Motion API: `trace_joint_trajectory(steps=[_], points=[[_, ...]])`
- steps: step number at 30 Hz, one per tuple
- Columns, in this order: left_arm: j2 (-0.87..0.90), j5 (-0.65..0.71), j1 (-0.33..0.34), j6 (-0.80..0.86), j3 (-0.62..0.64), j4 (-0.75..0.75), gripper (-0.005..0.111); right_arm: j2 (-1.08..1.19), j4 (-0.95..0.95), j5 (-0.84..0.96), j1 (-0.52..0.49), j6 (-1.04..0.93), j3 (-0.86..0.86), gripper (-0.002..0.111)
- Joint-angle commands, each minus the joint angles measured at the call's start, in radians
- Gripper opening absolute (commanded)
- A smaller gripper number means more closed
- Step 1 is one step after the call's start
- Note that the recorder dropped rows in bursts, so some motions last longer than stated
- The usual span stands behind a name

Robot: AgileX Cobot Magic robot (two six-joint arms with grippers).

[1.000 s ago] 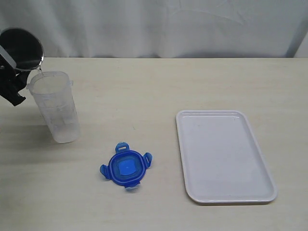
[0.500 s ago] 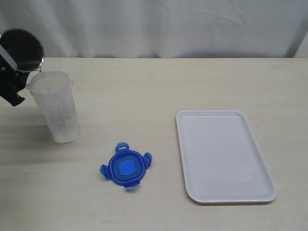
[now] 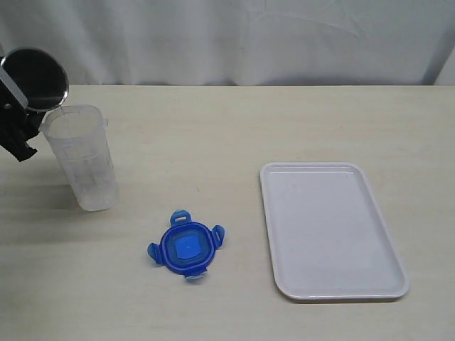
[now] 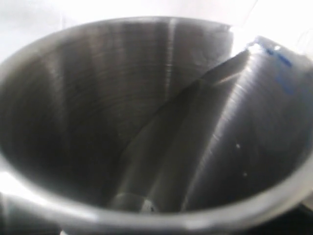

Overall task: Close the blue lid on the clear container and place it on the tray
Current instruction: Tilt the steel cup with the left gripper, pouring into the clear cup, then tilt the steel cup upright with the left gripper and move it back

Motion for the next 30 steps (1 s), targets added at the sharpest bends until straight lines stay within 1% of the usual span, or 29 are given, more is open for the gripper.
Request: trace_joint_trajectory(steps=[1, 4, 8, 15, 21, 24, 30], points=[[-0.017, -0.055, 0.001, -0.027, -0.016, 0.018, 0.0, 0.001, -0.001, -0.004, 0.004, 0.002, 0.004, 0.005], [-0.017, -0.055, 0.001, -0.06, -0.016, 0.018, 0.0, 0.001, -0.001, -0.004, 0.004, 0.002, 0.004, 0.005], [-0.017, -0.044, 0.001, -0.177, -0.016, 0.031, 0.0, 0.001, -0.001, -0.004, 0.004, 0.002, 0.004, 0.005], [-0.017, 0.017, 0.001, -0.303, -0.016, 0.045, 0.0, 0.001, -0.001, -0.004, 0.004, 0.002, 0.004, 0.005], [-0.015, 0.027, 0.001, -0.444, -0.016, 0.032, 0.0, 0.001, -0.001, -0.004, 0.004, 0.002, 0.004, 0.005], [-0.015, 0.036, 0.001, -0.504, -0.016, -0.034, 0.0, 0.001, -0.001, -0.004, 0.004, 0.002, 0.004, 0.005], [-0.015, 0.048, 0.001, -0.532, -0.016, -0.212, 0.0, 0.001, -0.001, -0.004, 0.004, 0.002, 0.004, 0.005]])
